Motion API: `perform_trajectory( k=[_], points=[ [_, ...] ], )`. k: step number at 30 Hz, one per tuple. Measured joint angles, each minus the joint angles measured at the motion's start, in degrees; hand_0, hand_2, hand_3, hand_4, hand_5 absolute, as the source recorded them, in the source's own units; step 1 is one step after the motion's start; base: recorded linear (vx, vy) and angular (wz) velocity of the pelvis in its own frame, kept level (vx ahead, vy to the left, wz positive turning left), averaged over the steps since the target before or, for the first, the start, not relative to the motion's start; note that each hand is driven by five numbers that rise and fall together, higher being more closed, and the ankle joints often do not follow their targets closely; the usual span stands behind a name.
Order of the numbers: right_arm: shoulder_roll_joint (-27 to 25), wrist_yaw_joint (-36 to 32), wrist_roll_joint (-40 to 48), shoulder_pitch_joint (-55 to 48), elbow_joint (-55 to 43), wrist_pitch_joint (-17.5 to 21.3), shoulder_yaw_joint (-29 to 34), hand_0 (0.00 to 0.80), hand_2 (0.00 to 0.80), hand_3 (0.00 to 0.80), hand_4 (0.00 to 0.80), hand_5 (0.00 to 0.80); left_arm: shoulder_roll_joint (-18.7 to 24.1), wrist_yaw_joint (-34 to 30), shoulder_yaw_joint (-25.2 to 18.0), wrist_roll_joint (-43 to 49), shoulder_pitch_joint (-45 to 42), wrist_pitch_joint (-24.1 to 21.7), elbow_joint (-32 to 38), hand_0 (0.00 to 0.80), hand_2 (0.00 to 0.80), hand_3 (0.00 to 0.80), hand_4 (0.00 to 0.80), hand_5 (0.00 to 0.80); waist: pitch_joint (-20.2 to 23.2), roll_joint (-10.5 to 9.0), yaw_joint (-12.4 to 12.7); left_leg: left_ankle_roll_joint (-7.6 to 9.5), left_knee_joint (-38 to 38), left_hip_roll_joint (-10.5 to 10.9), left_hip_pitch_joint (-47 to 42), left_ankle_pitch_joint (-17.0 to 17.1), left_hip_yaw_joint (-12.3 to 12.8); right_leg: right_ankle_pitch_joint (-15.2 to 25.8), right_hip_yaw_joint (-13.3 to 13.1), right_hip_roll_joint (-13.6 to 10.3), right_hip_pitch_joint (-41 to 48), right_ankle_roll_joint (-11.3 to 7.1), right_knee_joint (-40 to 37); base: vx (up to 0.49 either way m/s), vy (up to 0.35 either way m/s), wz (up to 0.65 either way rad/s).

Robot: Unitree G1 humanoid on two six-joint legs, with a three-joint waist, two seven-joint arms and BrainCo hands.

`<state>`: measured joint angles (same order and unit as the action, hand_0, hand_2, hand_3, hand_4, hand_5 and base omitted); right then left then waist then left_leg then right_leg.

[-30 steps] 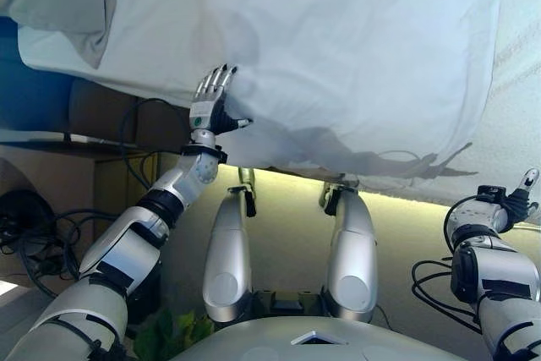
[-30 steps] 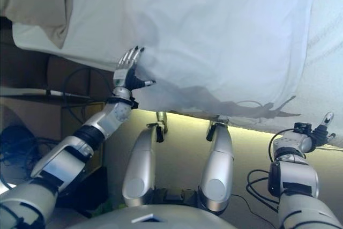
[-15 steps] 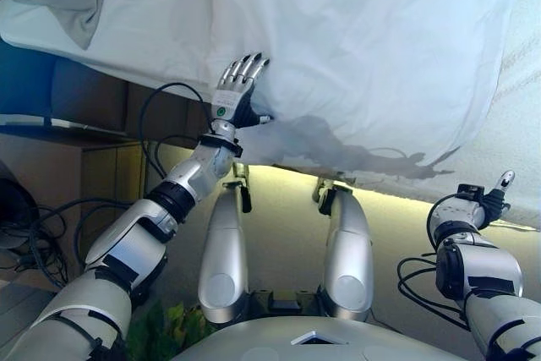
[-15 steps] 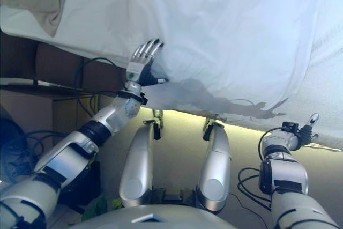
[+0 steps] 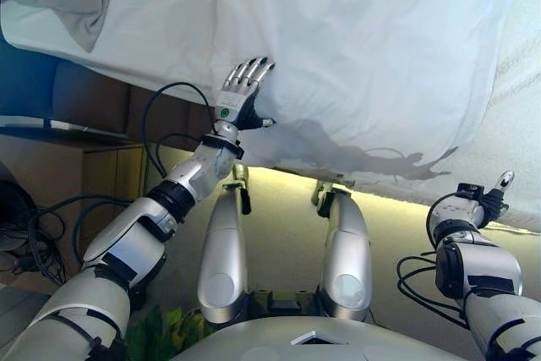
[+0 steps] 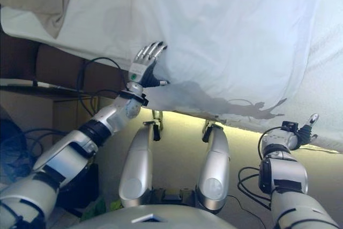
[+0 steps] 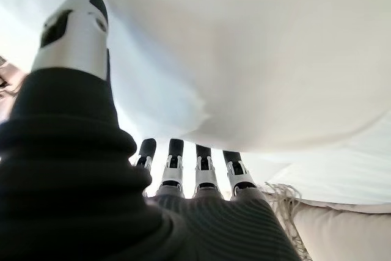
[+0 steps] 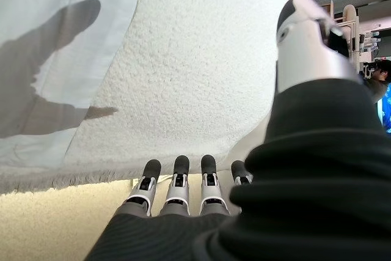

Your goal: Make the bed neatly

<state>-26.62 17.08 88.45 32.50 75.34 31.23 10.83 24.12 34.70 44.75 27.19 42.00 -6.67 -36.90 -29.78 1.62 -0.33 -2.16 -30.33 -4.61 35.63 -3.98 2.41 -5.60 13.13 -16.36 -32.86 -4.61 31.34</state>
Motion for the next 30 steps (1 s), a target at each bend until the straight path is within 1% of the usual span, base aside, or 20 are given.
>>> perform_trajectory(
  k=[3, 4, 8, 11, 14, 16, 18, 21, 24, 27, 30],
  points=[
    [-0.1, 0.4, 0.0, -0.1, 0.0, 0.0, 0.0, 0.0, 0.0, 0.0, 0.0, 0.0, 1.5, -1.0, 0.0, -2.2, -1.3, -2.3, 2.5, 0.0, 0.0, 0.0, 0.0, 0.0, 0.0, 0.09, 0.0, 0.18, 0.9, 0.3, -1.2, 0.1, 0.1, 0.0, 0.0, -0.3, 0.8, -0.05, -0.3, 0.04, 0.025, 0.03],
    [-0.1, 0.6, -0.1, 0.1, -0.1, 0.0, 0.0, 0.0, 0.0, 0.0, 0.0, 0.0, 2.1, -1.2, -0.1, -3.2, -1.6, -3.2, 3.3, 0.0, 0.0, 0.0, 0.0, 0.0, 0.1, 0.19, 0.5, 0.22, 0.9, 0.4, -1.2, 0.2, 0.2, 0.0, 0.0, -0.4, 0.8, -0.05, -0.3, 0.048, 0.018, 0.01],
    [-0.2, 1.7, -1.0, 0.4, -0.8, 0.0, 1.0, 0.0, 0.0, 0.0, 0.0, 0.0, 5.0, -3.3, -1.7, -7.3, -3.4, -9.4, 8.1, 0.0, 0.0, 0.0, 0.0, 0.0, 0.1, 0.81, 1.5, 0.4, 1.4, 0.9, -1.7, 0.3, 0.5, 0.0, -0.1, -1.0, 0.9, -0.09, -0.1, 0.037, 0.03, 0.01],
    [-0.4, 3.1, -3.6, 1.3, -1.5, 0.1, 2.1, 0.0, 0.0, 0.0, 0.0, 0.0, 8.5, -6.1, -3.9, -11.4, -5.1, -13.4, 13.1, 0.0, 0.0, 0.0, 0.0, 0.0, 0.2, 2.0, 1.6, 0.44, 1.7, 1.2, -2.1, 0.4, 0.5, -0.1, -0.1, -1.4, 1.3, -0.22, -0.1, 0.021, 0.026, 0.04],
    [-1.6, 4.1, -4.8, 1.1, -2.0, 0.2, 2.3, 0.0, 0.0, 0.0, 0.0, 0.0, 8.8, -8.4, -5.7, -13.3, -5.8, -15.5, 16.6, 0.0, 0.0, 0.0, 0.0, 0.0, 0.3, 4.13, 3.1, 0.65, 2.2, 1.7, -2.8, 0.5, 0.5, -0.2, 0.0, -1.8, 1.8, -0.41, -0.1, -0.009, -0.021, 0.04],
    [-1.6, 4.7, -4.8, 1.3, -1.9, 0.2, 2.3, 0.0, 0.0, 0.0, 0.0, 0.0, 8.9, -9.4, -5.5, -13.4, -6.1, -16.3, 18.4, 0.0, 0.0, 0.0, 0.0, 0.0, 0.4, 4.73, 3.7, 0.64, 2.4, 1.8, -2.9, 0.7, 0.5, -0.2, 0.1, -1.9, 1.8, -0.44, 0.0, -0.037, -0.07, 0.04],
    [-1.7, 4.8, -4.8, 1.8, -1.9, 0.2, 2.3, 0.0, 0.0, 0.0, 0.0, 0.0, 8.3, -10.3, -5.0, -13.4, -6.1, -16.4, 19.1, 0.0, 0.0, 0.0, 0.0, 0.0, 0.4, 4.78, 4.1, 0.59, 2.5, 1.8, -2.8, 0.7, 0.3, -0.2, 0.2, -1.9, 1.7, -0.43, 0.0, -0.055, -0.079, 0.03],
    [-1.7, 4.6, -4.5, 2.5, -1.5, 0.6, 2.3, 0.0, 0.0, 0.0, 0.0, 0.0, 7.9, -11.0, -3.5, -12.8, -5.5, -16.4, 19.7, 0.0, 0.0, 0.0, 0.0, 0.0, 0.4, 4.76, 4.0, 0.57, 2.2, 1.8, -1.8, 0.7, -0.2, -0.2, 0.9, -1.8, 1.4, -0.44, -0.1, -0.066, -0.067, 0.07],
    [-1.7, 4.1, -3.4, 2.7, -0.4, 1.2, 2.3, 0.0, 0.0, 0.0, 0.0, 0.0, 5.9, -11.1, -1.7, -10.3, -4.6, -15.8, 19.7, 0.0, 0.0, 0.0, 0.0, 0.0, 0.3, 4.67, 4.0, 0.32, 1.7, 1.8, -0.3, 0.9, -0.6, -0.2, 1.2, -1.8, 0.5, -0.48, -0.2, -0.063, -0.056, 0.06],
    [-1.6, 2.9, -1.6, 2.7, 0.6, 1.2, 2.2, 0.0, 0.0, 0.0, 0.0, 0.0, 3.0, -11.0, 2.1, -5.1, -3.0, -12.2, 19.5, 0.0, 0.0, 0.0, 0.0, 0.0, 0.1, 4.32, 3.7, 0.33, 1.5, 1.7, 0.5, 0.9, -0.8, 0.0, 1.4, -1.6, 0.1, -0.69, -0.6, -0.052, -0.053, 0.01],
    [-1.4, 2.0, 0.0, 4.0, 1.1, 1.2, 1.7, 0.0, 0.0, 0.0, 0.0, 0.0, 0.8, -10.0, 4.5, -0.4, -1.9, -8.5, 18.6, 0.0, 0.0, 0.0, 0.0, 0.0, -0.1, 3.75, 2.7, 0.42, 1.4, 1.3, 1.4, 0.8, -0.6, 0.7, 1.4, -0.9, -0.5, -0.62, -1.7, -0.03, -0.03, -0.08]
  ],
)
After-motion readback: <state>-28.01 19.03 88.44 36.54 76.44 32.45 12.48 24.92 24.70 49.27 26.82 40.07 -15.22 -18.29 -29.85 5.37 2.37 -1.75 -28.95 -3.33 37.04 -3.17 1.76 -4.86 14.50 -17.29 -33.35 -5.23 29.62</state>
